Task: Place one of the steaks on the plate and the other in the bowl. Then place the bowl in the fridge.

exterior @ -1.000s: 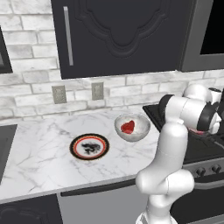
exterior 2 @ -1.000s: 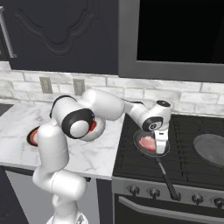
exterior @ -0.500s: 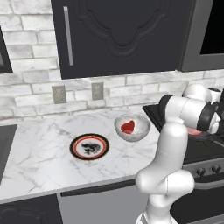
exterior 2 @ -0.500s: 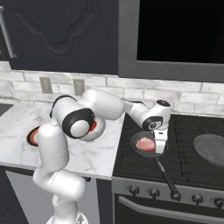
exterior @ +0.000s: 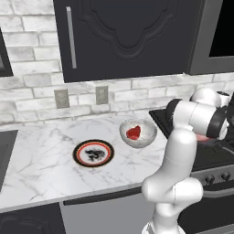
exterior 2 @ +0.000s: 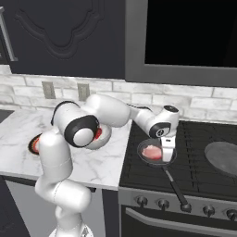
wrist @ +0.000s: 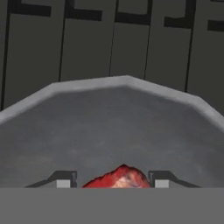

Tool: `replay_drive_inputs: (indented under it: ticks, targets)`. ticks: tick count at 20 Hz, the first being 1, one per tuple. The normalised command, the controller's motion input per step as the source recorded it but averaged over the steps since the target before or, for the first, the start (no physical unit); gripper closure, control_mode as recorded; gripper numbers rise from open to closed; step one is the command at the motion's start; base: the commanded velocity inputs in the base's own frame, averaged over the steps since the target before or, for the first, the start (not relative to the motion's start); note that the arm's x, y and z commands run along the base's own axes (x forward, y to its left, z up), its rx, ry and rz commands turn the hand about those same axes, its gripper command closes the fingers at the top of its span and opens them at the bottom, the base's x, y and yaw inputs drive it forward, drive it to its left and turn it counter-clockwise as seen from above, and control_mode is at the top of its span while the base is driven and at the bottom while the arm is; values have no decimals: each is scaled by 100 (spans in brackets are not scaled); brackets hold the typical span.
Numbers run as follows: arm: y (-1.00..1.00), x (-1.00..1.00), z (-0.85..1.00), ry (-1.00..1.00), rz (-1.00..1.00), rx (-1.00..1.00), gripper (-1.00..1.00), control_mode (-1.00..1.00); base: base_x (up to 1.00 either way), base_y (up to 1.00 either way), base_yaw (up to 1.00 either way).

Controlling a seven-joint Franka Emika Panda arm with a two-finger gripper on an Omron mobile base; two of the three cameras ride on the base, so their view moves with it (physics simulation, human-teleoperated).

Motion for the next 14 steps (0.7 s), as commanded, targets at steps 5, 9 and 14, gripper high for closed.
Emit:
replay_drive_inputs:
  ticks: [5, 9, 14]
  targets:
    - [4, 0, 67, 3, -3, 3, 100, -100, 0, 0, 0]
    - [-1, -8, 70, 2, -8, 10, 100, -100, 0, 0, 0]
    - [18, -76, 12, 0, -6, 2, 100, -100, 0, 0, 0]
